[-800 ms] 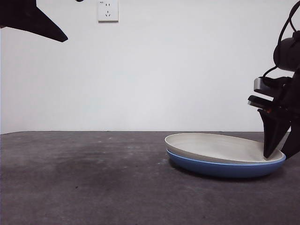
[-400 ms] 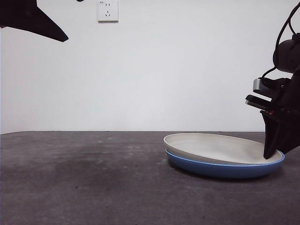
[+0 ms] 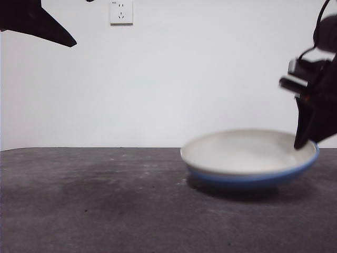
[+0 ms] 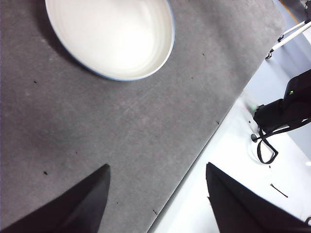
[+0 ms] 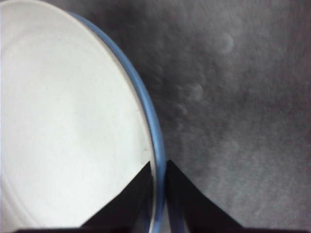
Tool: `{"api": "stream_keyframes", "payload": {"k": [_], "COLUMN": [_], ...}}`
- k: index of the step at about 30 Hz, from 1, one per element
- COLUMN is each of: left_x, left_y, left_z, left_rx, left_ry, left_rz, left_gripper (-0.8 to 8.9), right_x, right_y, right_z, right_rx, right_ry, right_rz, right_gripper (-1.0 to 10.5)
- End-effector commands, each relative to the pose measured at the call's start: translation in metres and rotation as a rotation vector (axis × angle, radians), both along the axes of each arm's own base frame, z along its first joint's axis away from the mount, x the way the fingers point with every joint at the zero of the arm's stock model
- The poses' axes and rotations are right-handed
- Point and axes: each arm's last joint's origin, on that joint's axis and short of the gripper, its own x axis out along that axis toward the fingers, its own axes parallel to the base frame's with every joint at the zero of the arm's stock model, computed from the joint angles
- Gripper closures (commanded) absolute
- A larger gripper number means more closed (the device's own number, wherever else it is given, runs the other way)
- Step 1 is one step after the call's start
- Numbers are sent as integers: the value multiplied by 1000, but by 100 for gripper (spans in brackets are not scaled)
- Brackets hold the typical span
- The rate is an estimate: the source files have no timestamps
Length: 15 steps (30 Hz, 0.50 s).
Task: Pick up the white plate, put it on the blue plate, put it on desk
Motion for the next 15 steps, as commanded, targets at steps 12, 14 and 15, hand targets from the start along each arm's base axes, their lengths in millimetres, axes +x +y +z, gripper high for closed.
{"api": "stream_keyframes", "payload": {"k": [12, 14, 15], "left_x": [1, 1, 1], "left_y": [-2, -2, -2], "left_z": [2, 2, 2], "left_rx": [-9, -9, -8], "left_ry": [-20, -20, -19], "left_rz": [-17, -17, -17], "left_gripper": [506, 506, 506], "right_x": [-5, -3, -3], "right_y": [27, 38, 43], "right_z": [23, 25, 25], "right_rx": [130, 138, 142], "right_ry": [-67, -94, -105], "right_rz": [37, 41, 45], "right_gripper": [935, 935, 935]}}
